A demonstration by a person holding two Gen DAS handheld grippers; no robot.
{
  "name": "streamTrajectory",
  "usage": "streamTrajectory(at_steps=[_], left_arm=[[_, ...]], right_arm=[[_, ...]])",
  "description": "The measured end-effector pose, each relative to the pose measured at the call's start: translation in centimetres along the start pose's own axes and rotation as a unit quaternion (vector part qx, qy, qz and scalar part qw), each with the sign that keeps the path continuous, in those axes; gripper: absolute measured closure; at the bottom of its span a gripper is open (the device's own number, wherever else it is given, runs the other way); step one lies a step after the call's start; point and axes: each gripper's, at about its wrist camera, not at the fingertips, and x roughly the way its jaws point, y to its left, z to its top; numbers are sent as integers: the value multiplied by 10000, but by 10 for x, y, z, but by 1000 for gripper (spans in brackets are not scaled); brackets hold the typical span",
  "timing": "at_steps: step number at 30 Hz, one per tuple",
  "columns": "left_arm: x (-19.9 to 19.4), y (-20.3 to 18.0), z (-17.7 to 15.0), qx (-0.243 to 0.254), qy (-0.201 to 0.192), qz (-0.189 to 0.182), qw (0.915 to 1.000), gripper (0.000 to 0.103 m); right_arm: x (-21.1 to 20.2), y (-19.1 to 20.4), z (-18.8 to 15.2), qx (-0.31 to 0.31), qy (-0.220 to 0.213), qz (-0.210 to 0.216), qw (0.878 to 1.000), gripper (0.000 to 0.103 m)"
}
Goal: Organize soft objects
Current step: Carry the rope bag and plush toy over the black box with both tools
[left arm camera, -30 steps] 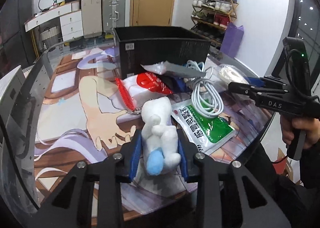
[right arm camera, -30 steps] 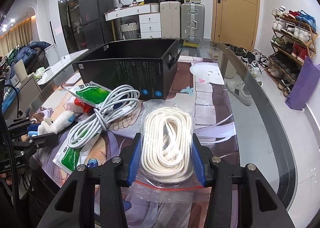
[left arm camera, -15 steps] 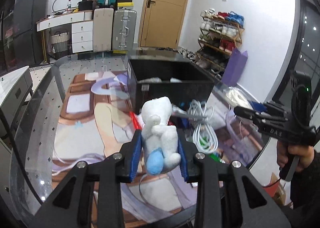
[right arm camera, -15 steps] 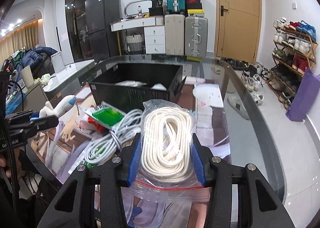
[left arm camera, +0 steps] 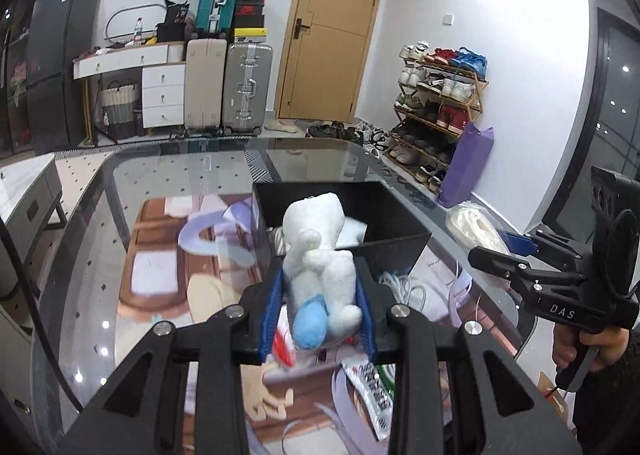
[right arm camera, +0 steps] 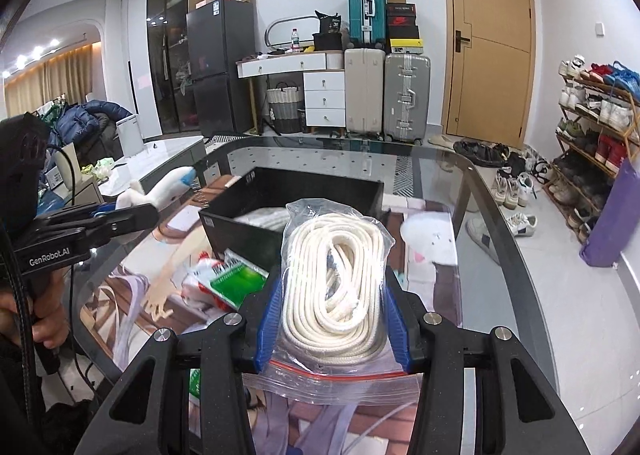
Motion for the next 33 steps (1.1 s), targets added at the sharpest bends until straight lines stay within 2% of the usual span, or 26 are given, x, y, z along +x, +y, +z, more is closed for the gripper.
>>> streamTrajectory(at_steps=[13,33], left_arm=[[30,-4,33,108,-73,53,9999,71],[103,6,48,29,328,138,9994,71]], right_arm=[[26,4,35,-166,74,188,9997,57],[102,-9,61,-119,430,252,9987,57]])
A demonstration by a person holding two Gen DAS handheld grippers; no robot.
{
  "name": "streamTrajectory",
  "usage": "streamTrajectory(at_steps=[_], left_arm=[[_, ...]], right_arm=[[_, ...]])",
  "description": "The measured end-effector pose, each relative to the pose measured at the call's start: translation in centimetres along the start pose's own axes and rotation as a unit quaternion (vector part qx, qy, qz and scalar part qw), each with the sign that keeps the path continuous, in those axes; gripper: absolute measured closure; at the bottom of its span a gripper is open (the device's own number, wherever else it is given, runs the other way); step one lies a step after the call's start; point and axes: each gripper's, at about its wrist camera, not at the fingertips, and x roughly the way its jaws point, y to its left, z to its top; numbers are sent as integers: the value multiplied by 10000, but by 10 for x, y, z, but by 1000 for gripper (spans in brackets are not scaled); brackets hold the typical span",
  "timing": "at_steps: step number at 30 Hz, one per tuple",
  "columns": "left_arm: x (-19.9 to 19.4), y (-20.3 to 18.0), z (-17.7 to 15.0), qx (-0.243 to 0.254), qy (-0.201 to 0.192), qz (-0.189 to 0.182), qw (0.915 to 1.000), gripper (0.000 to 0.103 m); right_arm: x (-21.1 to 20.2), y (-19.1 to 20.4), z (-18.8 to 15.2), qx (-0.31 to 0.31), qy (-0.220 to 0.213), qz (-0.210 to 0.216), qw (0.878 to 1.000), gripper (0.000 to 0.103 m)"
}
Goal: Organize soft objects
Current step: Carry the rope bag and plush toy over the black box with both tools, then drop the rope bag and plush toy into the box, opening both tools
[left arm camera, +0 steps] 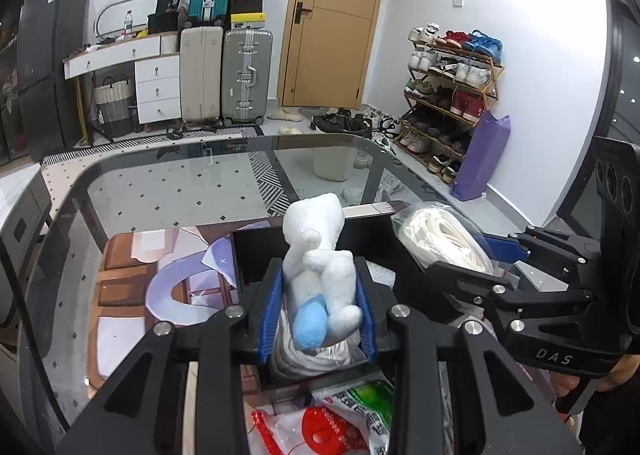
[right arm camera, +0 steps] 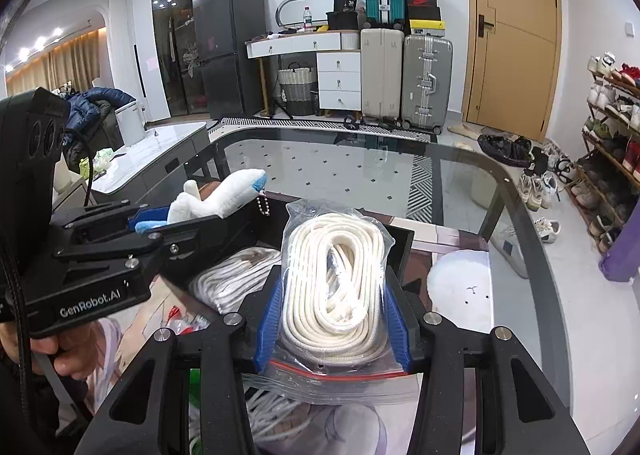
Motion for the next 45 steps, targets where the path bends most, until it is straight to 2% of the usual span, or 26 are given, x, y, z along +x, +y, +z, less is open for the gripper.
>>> streamTrajectory(at_steps=[13,28,32,33,34,38,40,42,45], left_arm=[[26,-4,0,107,245,72,9996,71],[36,-6,-5,159,419,99,9989,70],[31,-6,-8,216,387,116,9989,66],[29,-6,-8,202,355,91,9991,61],[27,-5,-9,183,335,51,9993,51],[13,-9,-12,185,247,26,9995,33],[2,-10,-15,177,120,-25,9998,12],[-10,-11,-17,126,-37,21,9999,0],[-25,-12,-21,98,-160,-30,9998,0]], right_arm=[[33,1,5,-133,204,10,9997,57],[46,3,3,-280,291,-2,9992,57],[35,0,1,-288,-31,-137,9995,41],[29,-1,0,-286,-111,-175,9994,35],[25,-2,-1,-259,-163,-209,9993,33],[5,-9,-8,-120,-278,-303,9991,11],[-6,-15,-15,32,-308,-246,9992,7],[-17,-21,-21,260,-337,-121,9990,4],[-32,-26,-31,546,-389,-97,9977,1]])
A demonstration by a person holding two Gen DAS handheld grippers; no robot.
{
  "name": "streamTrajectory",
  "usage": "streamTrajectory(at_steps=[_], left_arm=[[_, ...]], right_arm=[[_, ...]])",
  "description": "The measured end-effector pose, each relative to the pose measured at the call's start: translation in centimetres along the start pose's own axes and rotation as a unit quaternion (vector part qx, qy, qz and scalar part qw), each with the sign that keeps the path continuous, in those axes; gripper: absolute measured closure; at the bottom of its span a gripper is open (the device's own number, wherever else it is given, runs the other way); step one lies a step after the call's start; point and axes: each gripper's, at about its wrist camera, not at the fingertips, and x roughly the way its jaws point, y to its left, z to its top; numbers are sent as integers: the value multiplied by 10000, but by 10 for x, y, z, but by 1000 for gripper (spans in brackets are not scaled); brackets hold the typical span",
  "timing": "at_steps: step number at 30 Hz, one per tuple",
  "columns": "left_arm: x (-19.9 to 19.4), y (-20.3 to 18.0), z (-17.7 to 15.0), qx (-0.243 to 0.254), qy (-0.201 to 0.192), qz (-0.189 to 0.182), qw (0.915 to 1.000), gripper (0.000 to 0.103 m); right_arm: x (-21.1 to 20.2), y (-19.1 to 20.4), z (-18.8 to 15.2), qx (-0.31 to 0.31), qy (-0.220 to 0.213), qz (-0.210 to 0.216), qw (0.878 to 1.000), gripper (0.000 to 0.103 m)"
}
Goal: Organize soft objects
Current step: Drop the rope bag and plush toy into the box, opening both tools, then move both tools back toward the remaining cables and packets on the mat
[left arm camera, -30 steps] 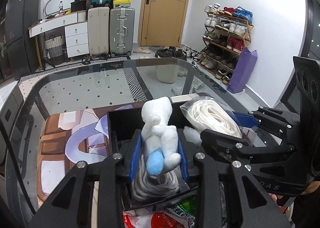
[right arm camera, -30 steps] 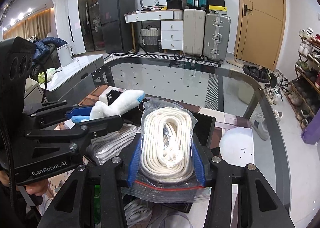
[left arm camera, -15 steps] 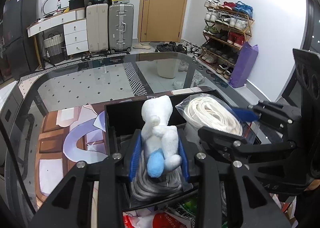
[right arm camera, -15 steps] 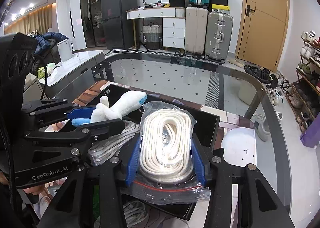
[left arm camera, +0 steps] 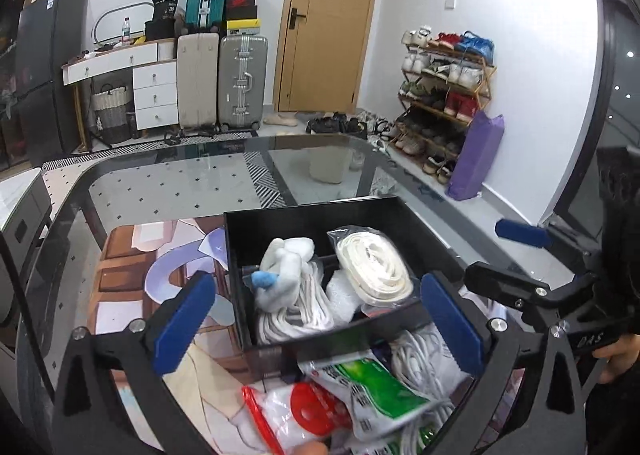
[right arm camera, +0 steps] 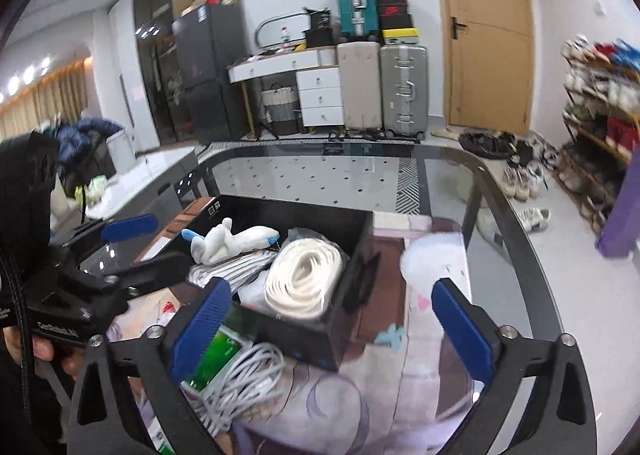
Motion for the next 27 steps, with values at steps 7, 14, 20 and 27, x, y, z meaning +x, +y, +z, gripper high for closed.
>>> streamTrajectory(at_steps=[7,14,20,27], left_arm=[[-22,5,-12,-123,-44,175,9998,0],[-35,4,-29,-173,-52,260,9995,0],[-35,1,-46,-37,90,347,9994,0],[-29,7,-65,-144,182,275,9994,0]], right_arm=[[-18,1,-28,185,222,101,9995,1],[-17,12,-53,160,500,292,9982,1],[-13,18,-59,131,645,391,9971,1],[-7,19,-63,156,827,457,9954,1]])
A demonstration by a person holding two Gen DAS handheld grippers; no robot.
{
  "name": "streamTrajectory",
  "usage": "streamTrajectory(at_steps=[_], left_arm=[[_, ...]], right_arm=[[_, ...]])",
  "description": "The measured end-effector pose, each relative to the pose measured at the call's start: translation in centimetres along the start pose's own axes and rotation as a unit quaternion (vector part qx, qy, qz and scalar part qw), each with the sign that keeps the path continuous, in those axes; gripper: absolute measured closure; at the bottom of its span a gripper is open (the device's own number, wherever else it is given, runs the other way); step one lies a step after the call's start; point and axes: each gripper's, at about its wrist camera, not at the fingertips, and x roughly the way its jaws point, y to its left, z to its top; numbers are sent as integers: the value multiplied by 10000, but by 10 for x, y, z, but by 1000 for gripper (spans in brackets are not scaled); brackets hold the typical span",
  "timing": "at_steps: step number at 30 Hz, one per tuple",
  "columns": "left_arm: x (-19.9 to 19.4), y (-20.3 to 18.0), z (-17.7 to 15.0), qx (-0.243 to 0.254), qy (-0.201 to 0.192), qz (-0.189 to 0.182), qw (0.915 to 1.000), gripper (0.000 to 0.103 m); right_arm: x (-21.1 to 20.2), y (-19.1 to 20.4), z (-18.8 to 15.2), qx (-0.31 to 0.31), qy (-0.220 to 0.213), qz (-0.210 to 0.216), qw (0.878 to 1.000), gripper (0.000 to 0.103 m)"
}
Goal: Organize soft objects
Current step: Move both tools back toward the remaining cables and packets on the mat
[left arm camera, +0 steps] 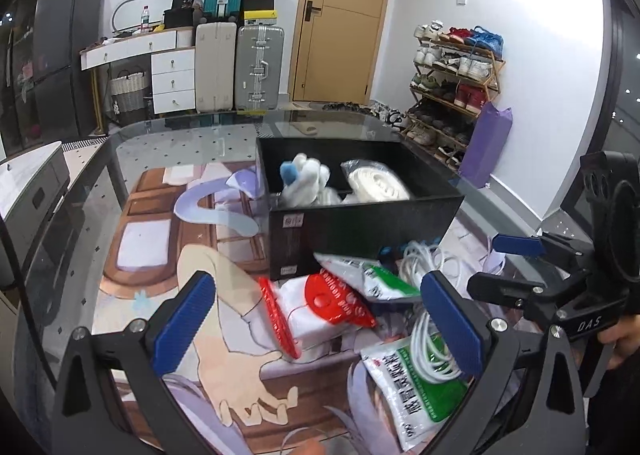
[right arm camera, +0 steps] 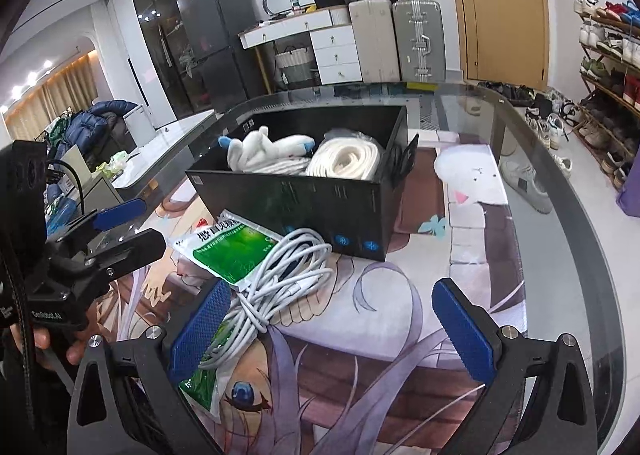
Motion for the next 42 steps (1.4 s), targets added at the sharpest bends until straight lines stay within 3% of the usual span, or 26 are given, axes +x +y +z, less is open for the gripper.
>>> streamTrajectory(at_steps=[20,31,42], left_arm=[[6,10,-17,-215,205,-199,9994,0],[9,14,-17,-265,209,-203,9992,0],[12,9,-18,-86,294,-170,9994,0]], right_arm=[[37,19,-12,109,532,398,9977,1],[47,29,-8,45,485,-19,9988,1],[32,-4,-9,352,440,-242,9981,1]])
